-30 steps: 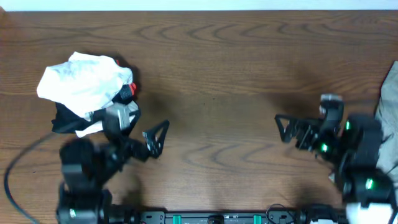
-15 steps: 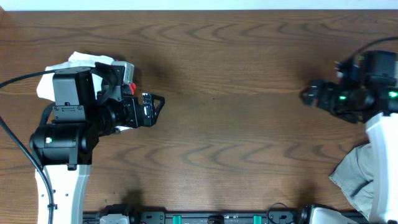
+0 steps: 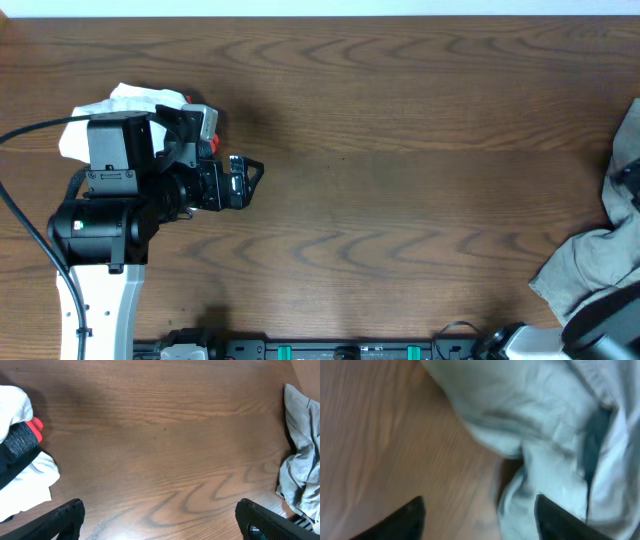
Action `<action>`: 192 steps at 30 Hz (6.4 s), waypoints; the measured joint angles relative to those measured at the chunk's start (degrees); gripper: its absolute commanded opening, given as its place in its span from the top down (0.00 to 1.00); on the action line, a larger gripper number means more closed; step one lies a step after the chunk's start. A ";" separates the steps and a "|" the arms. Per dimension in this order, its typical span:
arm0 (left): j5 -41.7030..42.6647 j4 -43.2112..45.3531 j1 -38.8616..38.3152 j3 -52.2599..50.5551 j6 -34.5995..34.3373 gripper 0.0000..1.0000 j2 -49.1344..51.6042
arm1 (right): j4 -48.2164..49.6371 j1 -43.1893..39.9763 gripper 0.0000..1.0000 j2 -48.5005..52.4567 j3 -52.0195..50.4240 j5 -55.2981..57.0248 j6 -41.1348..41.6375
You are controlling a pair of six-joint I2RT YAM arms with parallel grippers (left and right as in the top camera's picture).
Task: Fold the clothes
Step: 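Reach the right gripper to the khaki trousers at the right edge and grasp, then drag the khaki trousers with the right gripper onto the table center, then grasp the trousers' left waistband corner with the left gripper, then pull the trousers apart, left gripper left, right gripper toward the right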
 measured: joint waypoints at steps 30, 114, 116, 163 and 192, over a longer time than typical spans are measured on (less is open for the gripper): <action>-0.02 -1.31 0.00 0.00 0.00 0.02 0.00 | 29.11 14.78 0.99 29.99 5.40 4.09 2.43; -1.11 3.19 0.00 0.02 0.15 0.02 8.00 | 42.53 48.74 0.92 17.27 -7.56 -14.67 -2.51; -1.11 3.21 0.00 0.02 0.17 0.02 8.04 | 45.38 49.48 0.99 20.06 -7.58 -14.32 0.13; -1.29 47.65 -10.95 0.26 -2.10 0.13 39.10 | 25.88 48.63 0.36 11.28 -8.41 -24.76 -0.11; -4.57 73.48 -18.60 0.66 -6.69 0.50 61.53 | 11.85 46.40 0.42 11.28 -8.46 -23.21 -6.62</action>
